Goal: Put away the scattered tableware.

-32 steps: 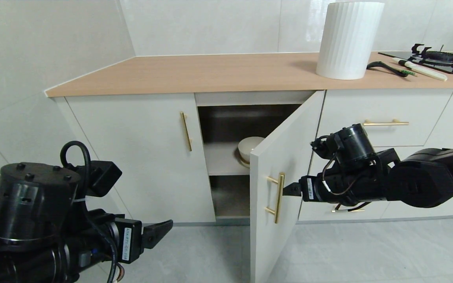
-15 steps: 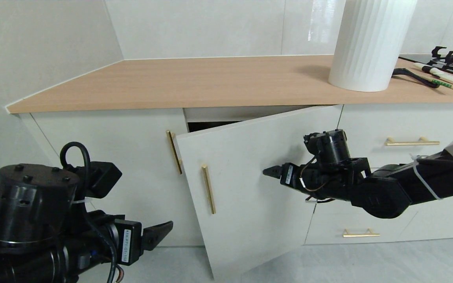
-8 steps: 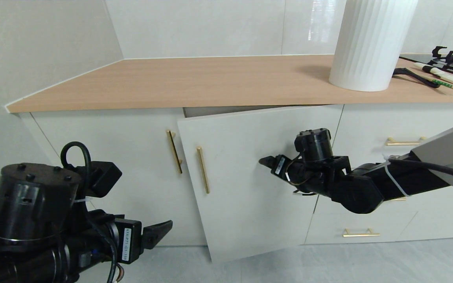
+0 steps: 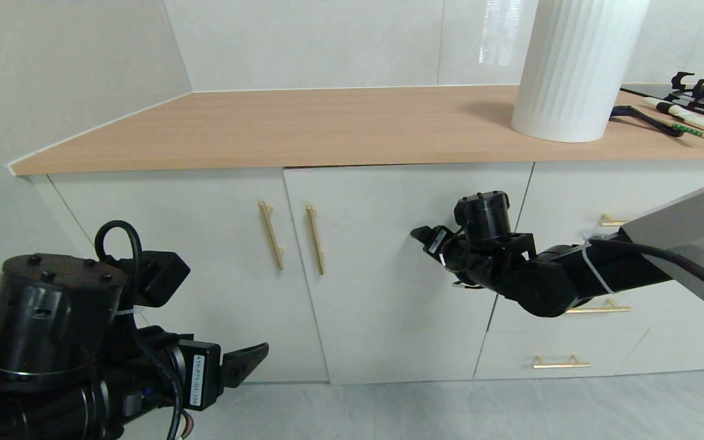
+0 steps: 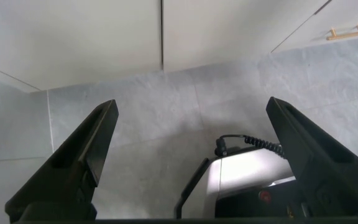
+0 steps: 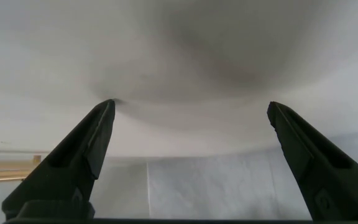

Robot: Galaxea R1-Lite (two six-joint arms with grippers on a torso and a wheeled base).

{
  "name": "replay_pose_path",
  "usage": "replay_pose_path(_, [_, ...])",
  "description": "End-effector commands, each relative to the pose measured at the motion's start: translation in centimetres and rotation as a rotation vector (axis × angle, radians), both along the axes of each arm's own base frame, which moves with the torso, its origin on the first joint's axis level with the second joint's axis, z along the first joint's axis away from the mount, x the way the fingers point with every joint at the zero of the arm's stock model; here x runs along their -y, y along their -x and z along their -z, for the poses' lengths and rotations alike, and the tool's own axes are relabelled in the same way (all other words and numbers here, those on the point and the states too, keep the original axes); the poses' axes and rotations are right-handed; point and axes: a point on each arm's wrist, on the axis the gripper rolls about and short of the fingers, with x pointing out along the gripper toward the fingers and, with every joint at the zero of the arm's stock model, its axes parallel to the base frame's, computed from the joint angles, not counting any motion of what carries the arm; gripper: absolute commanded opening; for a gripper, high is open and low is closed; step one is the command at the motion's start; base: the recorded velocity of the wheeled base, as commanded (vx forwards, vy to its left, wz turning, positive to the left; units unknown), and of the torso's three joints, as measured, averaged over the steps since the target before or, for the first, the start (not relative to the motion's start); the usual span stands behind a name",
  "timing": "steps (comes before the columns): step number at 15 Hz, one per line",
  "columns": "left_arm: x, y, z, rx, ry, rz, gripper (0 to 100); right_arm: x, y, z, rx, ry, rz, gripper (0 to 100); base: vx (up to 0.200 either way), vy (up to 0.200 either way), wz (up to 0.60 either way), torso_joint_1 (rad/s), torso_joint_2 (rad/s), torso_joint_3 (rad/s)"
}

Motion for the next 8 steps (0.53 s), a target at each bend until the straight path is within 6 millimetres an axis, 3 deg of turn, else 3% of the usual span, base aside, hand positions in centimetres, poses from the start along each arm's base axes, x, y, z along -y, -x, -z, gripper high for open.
replay_pose_path(1, [0.0,0.0,0.1,-0.003,-0.001,0.000,100,0.1,-0.2,0.0,0.002,0.000,0.008,100,0.000,0.000,0.00,0.000,0.00,0.000])
replay_pose_path(6, [0.0,0.0,0.1,-0.003,-0.001,0.000,100,0.6,-1.3,0.1,0.017,-0.007,0.070,100,0.000,0.000,0.00,0.000,0.00,0.000])
replay_pose_path(8, [0.0,0.0,0.0,-0.002,0.000,0.000,100,0.9,-0.2,-0.7,0.013,-0.009,0.051,100,0.000,0.000,0.00,0.000,0.00,0.000])
